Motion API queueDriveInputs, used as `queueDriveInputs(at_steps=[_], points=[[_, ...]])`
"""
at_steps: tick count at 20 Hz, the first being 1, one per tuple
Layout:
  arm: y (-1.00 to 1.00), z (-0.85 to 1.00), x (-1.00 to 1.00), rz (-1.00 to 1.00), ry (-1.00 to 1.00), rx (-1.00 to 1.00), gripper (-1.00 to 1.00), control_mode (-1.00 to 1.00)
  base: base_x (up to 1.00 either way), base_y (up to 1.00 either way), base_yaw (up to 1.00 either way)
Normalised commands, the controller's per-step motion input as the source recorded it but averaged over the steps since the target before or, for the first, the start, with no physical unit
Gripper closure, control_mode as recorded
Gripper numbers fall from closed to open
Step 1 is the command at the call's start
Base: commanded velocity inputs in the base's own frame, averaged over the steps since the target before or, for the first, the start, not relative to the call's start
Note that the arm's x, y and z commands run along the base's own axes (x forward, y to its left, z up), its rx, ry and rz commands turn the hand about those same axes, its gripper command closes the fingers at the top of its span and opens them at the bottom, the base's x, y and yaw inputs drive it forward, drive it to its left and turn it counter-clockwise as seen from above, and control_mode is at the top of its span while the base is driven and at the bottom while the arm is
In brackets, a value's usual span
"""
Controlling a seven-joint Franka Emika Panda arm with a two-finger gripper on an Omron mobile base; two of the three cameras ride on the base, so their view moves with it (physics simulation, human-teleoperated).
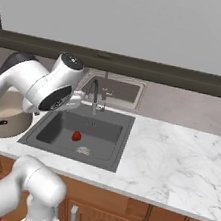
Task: Dump the bell pepper from the pot into the sink. Then turn on the water and wash the bell pepper. Then turn off the water and put the bell pepper back in the pot.
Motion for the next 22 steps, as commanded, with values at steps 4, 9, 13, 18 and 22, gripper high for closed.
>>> queueDriveInputs(at_steps=[4,9,13,18,22], points=[[0.42,0.00,0.00,0.20,0.02,0.00,-1.00,-1.00,0.00,0.00,0.00],[0.52,0.00,0.05,0.59,-0.03,0.00,-1.00,-1.00,0.00,0.00,0.00],[0.47,-0.08,0.25,0.68,-0.14,-0.01,-1.00,-1.00,0.00,0.00,0.00],[0.29,-0.09,0.50,0.67,-0.16,-0.05,-1.00,-1.00,0.00,0.00,0.00],[0.09,-0.03,0.52,0.64,-0.19,-0.13,-1.00,-1.00,0.00,0.00,0.00]])
